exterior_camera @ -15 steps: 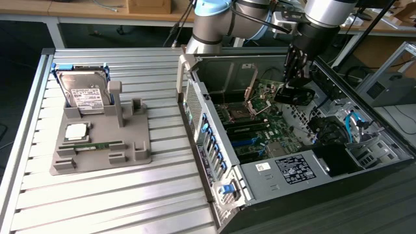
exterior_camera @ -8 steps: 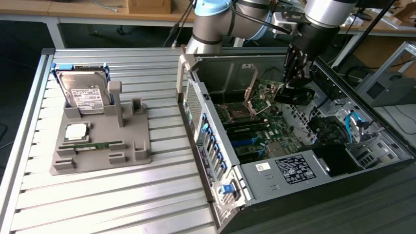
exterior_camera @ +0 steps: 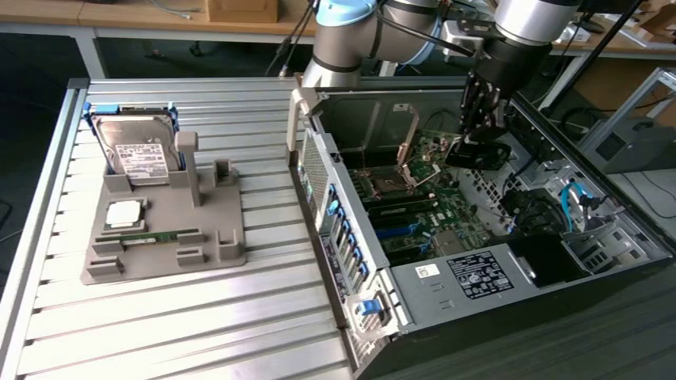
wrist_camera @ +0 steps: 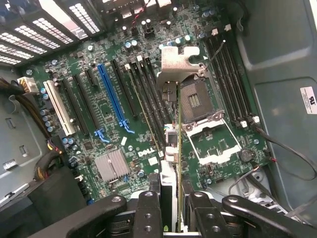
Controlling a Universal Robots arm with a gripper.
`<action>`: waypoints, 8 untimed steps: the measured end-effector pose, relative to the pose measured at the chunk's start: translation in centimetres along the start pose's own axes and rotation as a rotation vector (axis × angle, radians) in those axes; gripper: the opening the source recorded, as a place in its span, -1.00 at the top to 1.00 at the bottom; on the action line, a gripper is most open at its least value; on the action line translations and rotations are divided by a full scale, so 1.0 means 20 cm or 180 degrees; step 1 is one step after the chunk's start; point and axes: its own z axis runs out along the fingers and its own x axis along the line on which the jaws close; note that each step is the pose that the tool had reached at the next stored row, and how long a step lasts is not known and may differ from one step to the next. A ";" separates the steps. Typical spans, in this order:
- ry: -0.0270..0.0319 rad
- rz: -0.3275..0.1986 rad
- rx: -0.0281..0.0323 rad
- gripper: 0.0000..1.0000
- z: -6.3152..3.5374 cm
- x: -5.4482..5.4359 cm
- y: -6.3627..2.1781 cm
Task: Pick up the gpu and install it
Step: 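Insert the gpu into the slot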
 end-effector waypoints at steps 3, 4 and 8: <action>-0.0002 -0.0038 -0.0001 0.47 0.001 0.00 0.000; -0.0003 -0.0057 -0.0001 0.47 0.001 0.00 0.000; -0.0006 -0.0126 -0.0003 0.47 0.001 0.00 0.000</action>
